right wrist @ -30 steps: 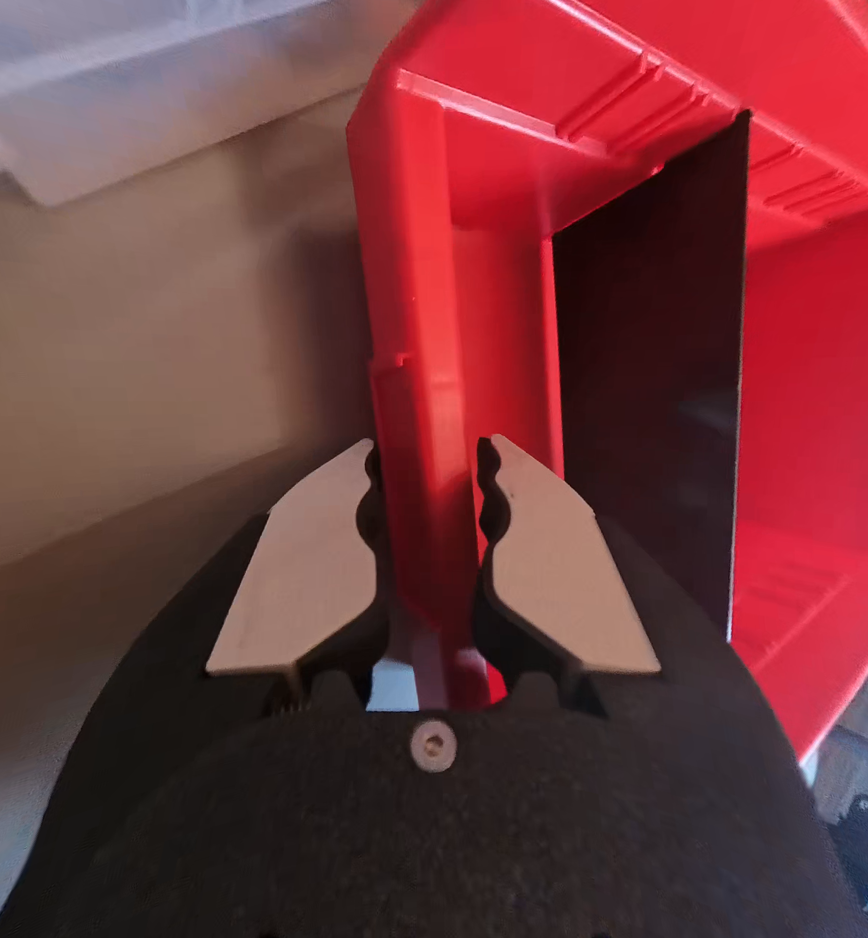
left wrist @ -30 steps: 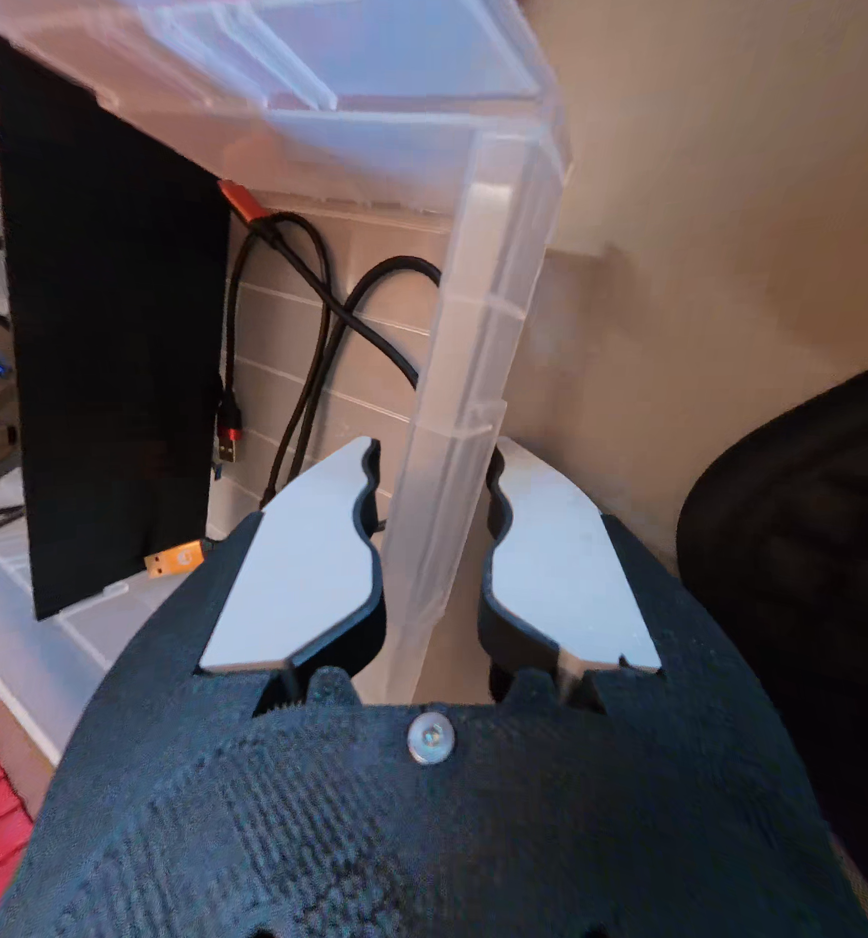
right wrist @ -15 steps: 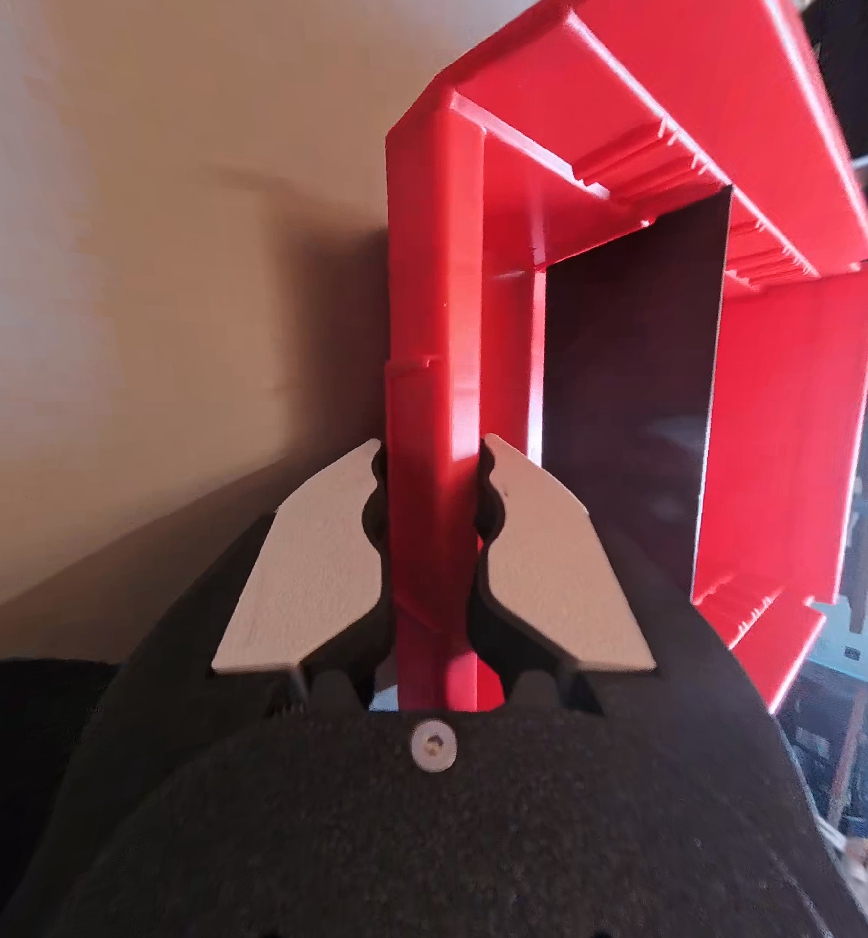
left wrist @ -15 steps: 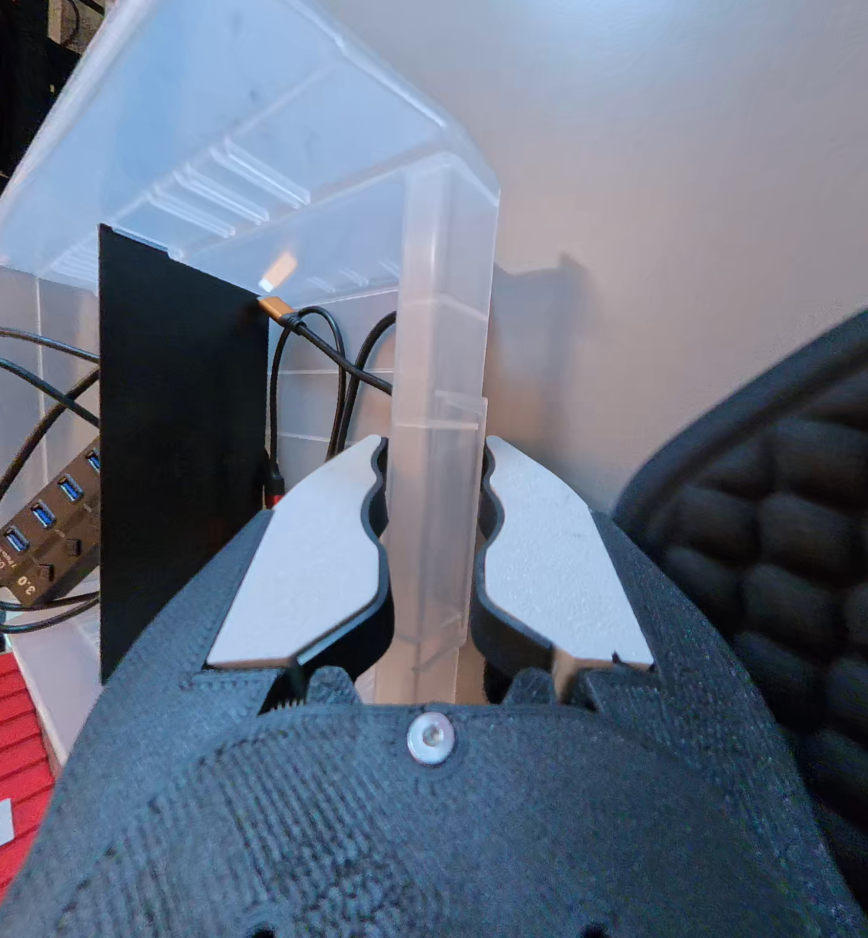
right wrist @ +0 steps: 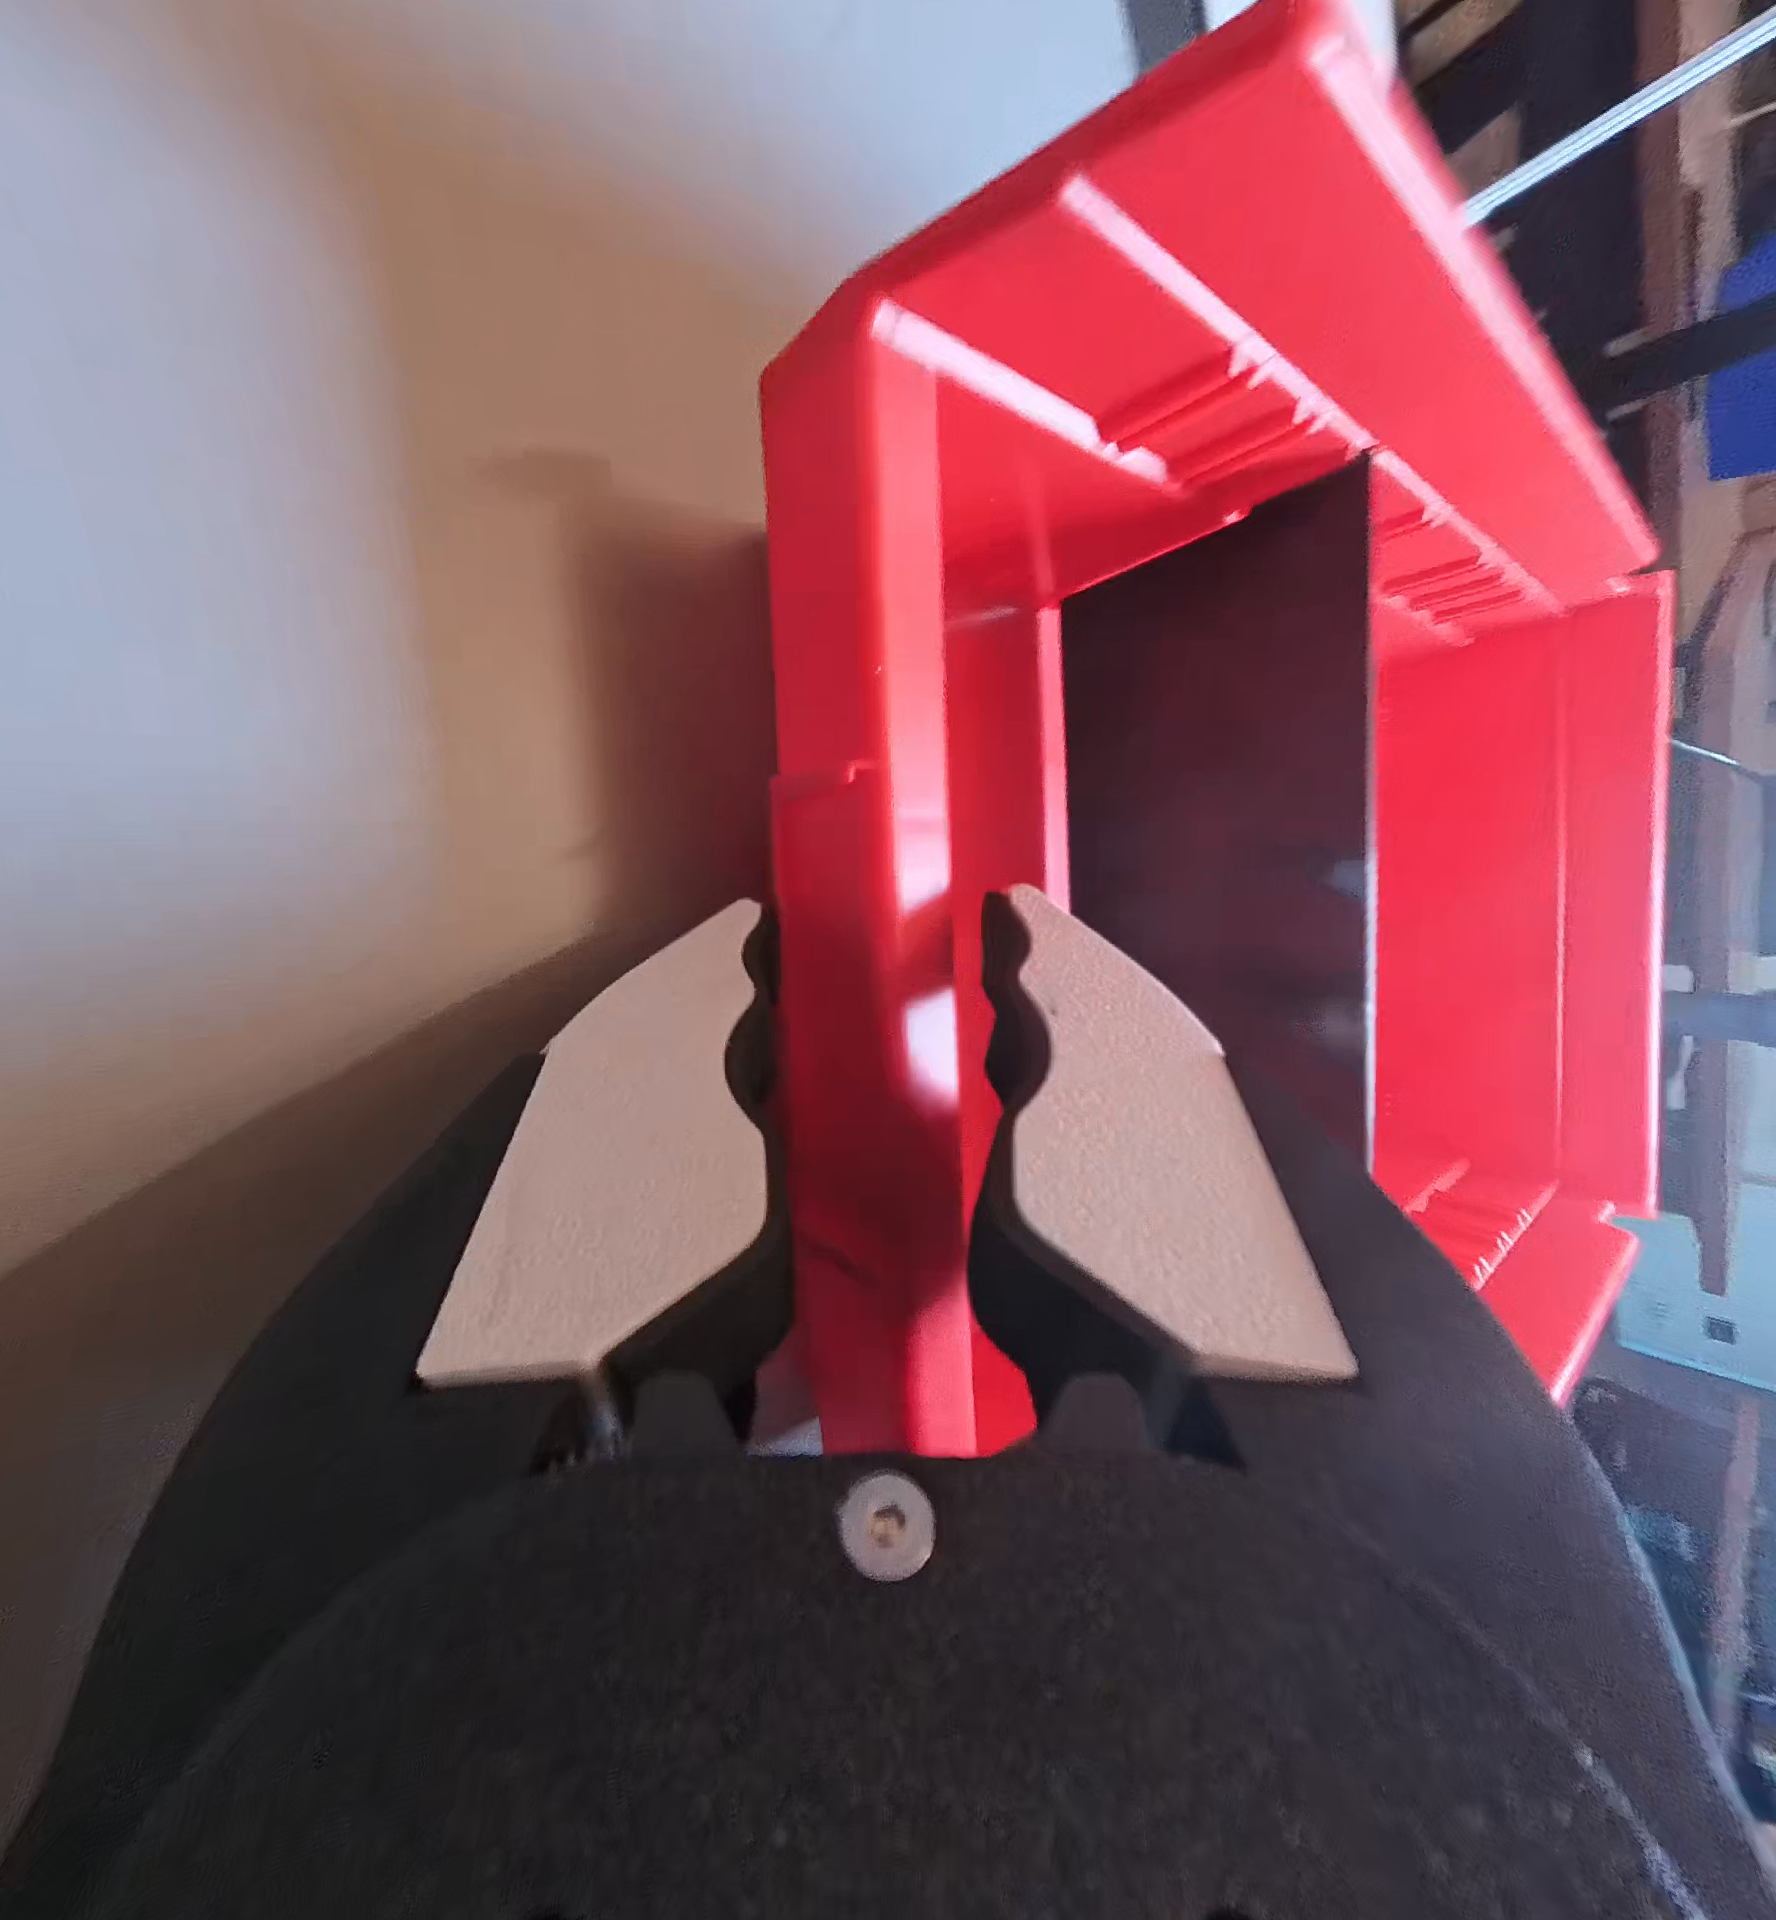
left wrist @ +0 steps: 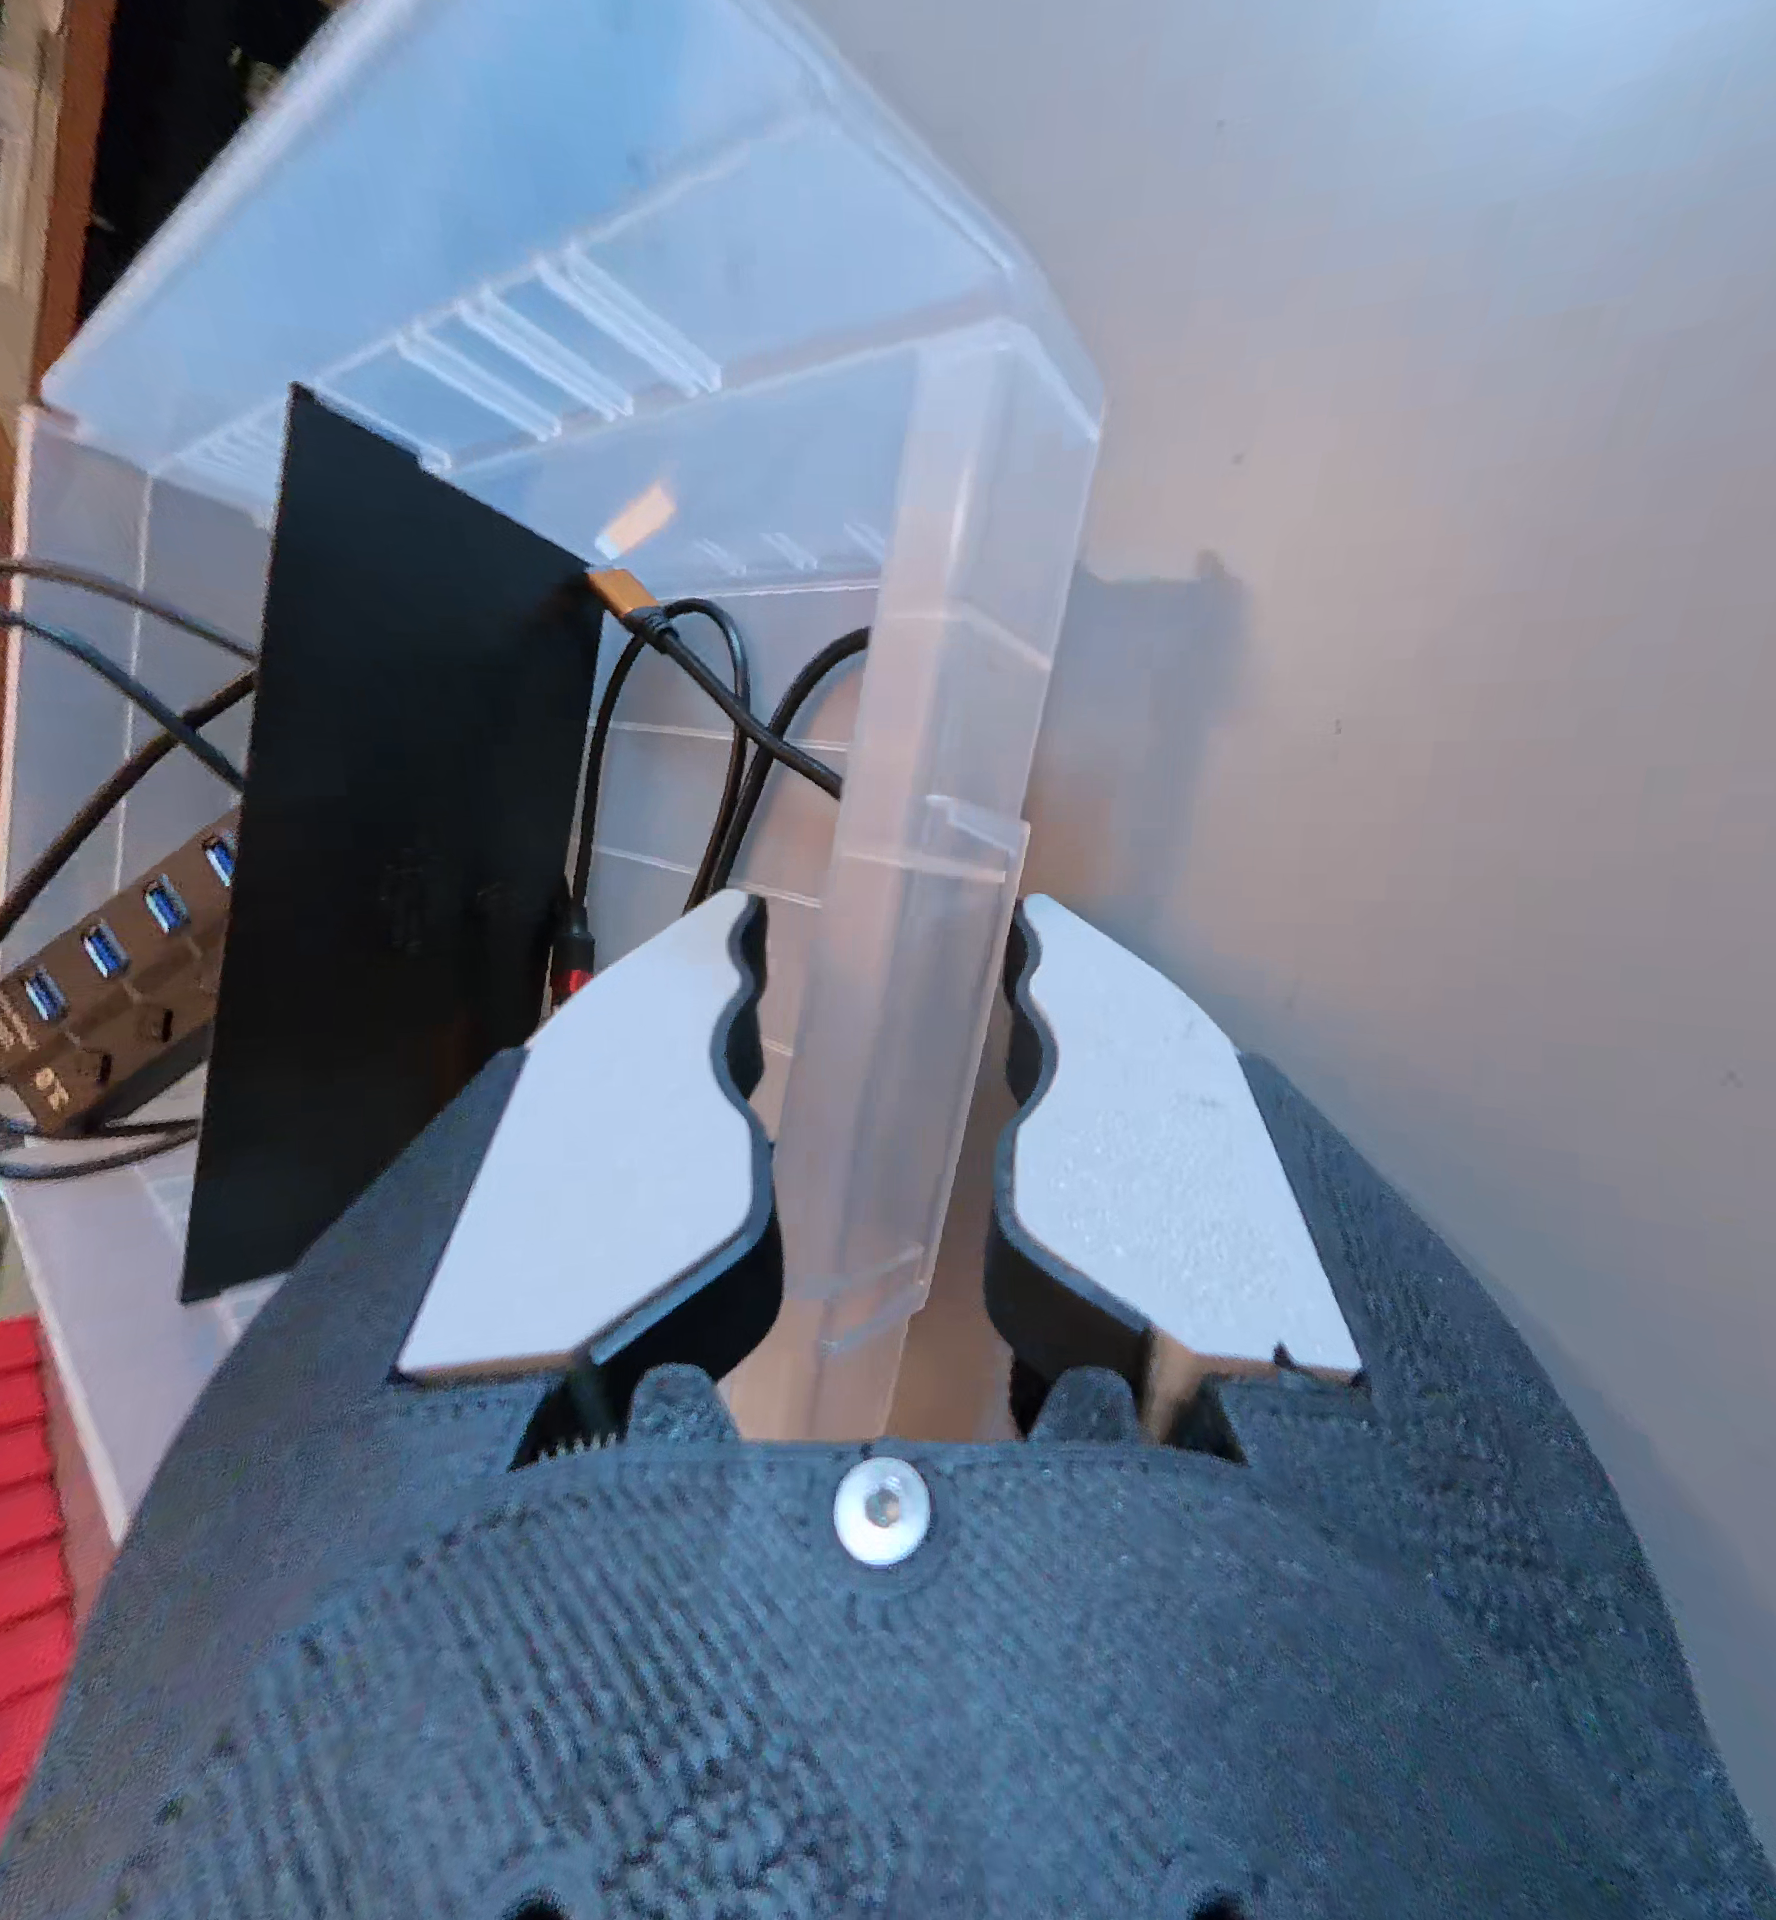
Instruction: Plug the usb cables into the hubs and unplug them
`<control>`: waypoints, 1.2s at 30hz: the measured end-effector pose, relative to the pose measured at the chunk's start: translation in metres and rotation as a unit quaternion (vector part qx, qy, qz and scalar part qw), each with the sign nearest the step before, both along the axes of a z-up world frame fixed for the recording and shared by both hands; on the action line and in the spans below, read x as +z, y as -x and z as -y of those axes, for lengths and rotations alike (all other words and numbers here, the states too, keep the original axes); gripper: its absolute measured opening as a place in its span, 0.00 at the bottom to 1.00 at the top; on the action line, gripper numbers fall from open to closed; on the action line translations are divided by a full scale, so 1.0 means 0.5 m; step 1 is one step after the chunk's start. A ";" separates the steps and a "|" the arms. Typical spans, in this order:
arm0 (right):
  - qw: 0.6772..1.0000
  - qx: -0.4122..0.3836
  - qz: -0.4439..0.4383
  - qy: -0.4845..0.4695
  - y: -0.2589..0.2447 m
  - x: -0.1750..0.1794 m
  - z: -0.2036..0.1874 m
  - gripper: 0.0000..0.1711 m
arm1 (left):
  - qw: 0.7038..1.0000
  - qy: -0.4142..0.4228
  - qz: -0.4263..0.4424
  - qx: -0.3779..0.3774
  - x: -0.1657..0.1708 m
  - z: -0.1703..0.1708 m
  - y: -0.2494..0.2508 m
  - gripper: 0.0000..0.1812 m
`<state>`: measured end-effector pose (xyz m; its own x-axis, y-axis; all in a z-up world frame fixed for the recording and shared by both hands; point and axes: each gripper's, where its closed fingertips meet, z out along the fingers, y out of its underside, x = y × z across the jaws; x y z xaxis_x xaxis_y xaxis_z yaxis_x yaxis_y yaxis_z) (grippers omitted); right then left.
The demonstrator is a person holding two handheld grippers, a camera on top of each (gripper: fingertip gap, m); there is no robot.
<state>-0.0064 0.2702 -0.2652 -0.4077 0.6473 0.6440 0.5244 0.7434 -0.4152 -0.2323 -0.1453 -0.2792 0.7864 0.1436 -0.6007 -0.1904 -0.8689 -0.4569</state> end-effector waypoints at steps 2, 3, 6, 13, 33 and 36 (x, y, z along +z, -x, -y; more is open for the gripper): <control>0.998 -0.002 -0.042 0.052 -0.005 0.035 0.028 0.27 | 0.998 -0.056 0.001 0.012 0.025 -0.006 -0.011 0.27; 0.994 -0.003 -0.069 0.081 -0.007 0.057 0.045 0.29 | 0.996 -0.086 0.000 0.021 0.044 -0.009 -0.017 0.29; 0.968 -0.017 -0.159 0.195 -0.010 0.136 0.096 0.31 | 0.981 -0.190 0.016 0.038 0.112 -0.036 -0.052 0.33; 0.852 -0.105 -0.297 0.419 -0.038 0.232 0.148 0.35 | 0.922 -0.369 0.063 0.103 0.243 -0.084 -0.151 0.36; 0.812 -0.183 -0.357 0.424 -0.070 0.162 0.099 0.38 | 0.858 -0.480 0.102 0.153 0.181 -0.078 -0.155 0.39; 0.812 -0.183 -0.357 0.425 -0.070 0.163 0.099 0.38 | 0.859 -0.480 0.093 0.153 0.185 -0.075 -0.153 0.39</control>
